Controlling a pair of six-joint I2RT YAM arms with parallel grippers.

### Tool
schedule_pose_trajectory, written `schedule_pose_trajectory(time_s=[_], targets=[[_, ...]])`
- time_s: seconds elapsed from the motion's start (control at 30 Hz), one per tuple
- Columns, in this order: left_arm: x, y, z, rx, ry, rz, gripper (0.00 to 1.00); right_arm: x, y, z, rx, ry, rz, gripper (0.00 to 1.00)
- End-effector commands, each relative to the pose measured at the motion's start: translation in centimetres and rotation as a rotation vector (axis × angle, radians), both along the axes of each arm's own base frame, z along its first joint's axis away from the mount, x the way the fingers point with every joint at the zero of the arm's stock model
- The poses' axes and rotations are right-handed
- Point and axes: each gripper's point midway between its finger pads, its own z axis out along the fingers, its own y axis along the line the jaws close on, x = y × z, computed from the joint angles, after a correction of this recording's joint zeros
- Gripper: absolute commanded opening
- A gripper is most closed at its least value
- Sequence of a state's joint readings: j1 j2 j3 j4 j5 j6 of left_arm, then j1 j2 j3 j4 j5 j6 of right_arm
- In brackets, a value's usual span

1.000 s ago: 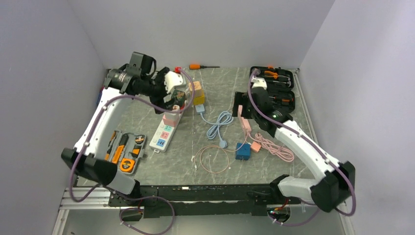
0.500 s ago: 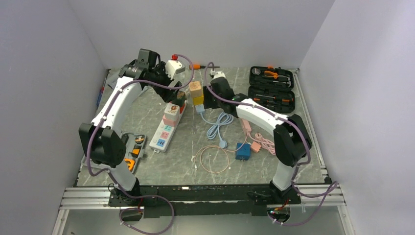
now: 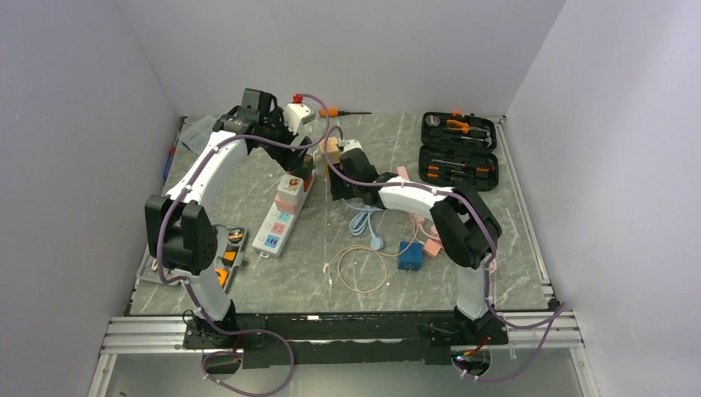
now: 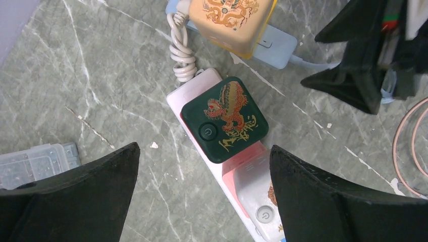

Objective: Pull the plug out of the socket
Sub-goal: Pick up the socket from the center of the board.

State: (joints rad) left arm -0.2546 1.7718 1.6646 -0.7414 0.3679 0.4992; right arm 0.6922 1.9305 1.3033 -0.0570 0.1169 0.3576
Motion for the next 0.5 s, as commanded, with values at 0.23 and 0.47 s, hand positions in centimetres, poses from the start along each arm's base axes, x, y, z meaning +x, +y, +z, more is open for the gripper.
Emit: schedule_pose_trajectory(time_s=[0.23,0.47], targets=[[0.7,-0.3,-0.5,-0.018,-0.026,0.030,0.99,-1.6,-0.1,-5.0,-0.089,0.010,0.011,0.41],[0.6,-0.4,-1.2,0.010,-0.035,0.018,0.99,-3.3,-3.3,-5.0,-0.142,0.016,-0.049,0.14]])
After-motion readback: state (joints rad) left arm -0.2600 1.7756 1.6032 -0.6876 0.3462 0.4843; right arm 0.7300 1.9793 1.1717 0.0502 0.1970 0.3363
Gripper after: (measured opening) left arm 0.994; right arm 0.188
